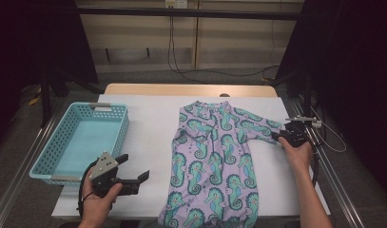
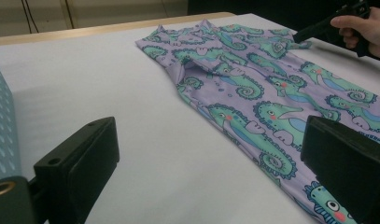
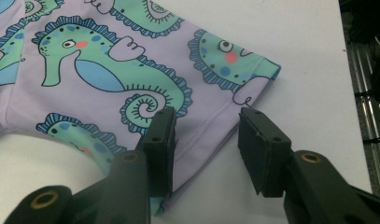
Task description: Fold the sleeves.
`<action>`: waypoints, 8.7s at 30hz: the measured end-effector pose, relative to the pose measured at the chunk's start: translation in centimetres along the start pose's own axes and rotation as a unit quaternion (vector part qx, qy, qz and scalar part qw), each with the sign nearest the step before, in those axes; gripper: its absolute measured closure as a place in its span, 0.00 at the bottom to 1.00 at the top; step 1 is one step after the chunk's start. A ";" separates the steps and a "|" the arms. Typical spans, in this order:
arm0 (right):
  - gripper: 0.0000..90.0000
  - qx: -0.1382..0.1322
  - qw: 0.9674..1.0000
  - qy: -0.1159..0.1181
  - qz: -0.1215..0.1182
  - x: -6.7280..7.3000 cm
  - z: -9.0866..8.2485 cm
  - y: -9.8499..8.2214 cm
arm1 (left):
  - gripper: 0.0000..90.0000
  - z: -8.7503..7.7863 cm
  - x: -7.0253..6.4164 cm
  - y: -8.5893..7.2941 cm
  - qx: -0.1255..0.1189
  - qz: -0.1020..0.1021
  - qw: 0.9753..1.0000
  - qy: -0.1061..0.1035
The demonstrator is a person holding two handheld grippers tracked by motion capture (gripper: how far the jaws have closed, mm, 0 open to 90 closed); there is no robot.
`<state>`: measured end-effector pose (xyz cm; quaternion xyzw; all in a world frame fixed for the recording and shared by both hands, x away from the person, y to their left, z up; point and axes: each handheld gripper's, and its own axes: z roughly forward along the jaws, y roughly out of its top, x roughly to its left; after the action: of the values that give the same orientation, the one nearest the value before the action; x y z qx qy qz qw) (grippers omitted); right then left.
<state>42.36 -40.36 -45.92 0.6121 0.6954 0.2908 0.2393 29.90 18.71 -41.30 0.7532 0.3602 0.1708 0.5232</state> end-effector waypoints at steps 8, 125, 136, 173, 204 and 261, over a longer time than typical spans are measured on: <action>0.75 -0.005 1.000 0.003 -0.005 0.1 0.1 0.0 | 0.05 0.3 0.1 0.2 0.003 0.003 1.000 -0.004; 0.85 -0.021 0.976 0.156 -0.153 13.7 1.9 1.8 | 0.04 0.3 0.4 -0.4 0.000 0.011 1.000 -0.002; 0.76 -0.023 0.972 0.156 -0.172 14.7 2.1 1.4 | 0.04 0.3 0.3 -0.4 0.001 0.013 1.000 -0.006; 0.70 -0.012 0.982 0.155 -0.109 12.4 3.0 3.2 | 0.04 0.8 0.4 -0.4 0.006 0.013 1.000 -0.007; 0.86 -0.053 0.973 0.195 -0.108 18.1 5.1 7.6 | 0.04 0.5 0.5 -0.4 0.003 0.010 1.000 -0.007; 0.30 -0.090 0.972 0.185 -0.113 12.8 -4.8 -1.1 | 0.04 6.5 -2.1 1.1 0.019 0.033 0.999 -0.017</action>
<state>36.51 -28.29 -42.96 0.4414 0.7630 0.4315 0.1919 32.97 12.67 -42.56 0.7772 0.3294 0.1682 0.5090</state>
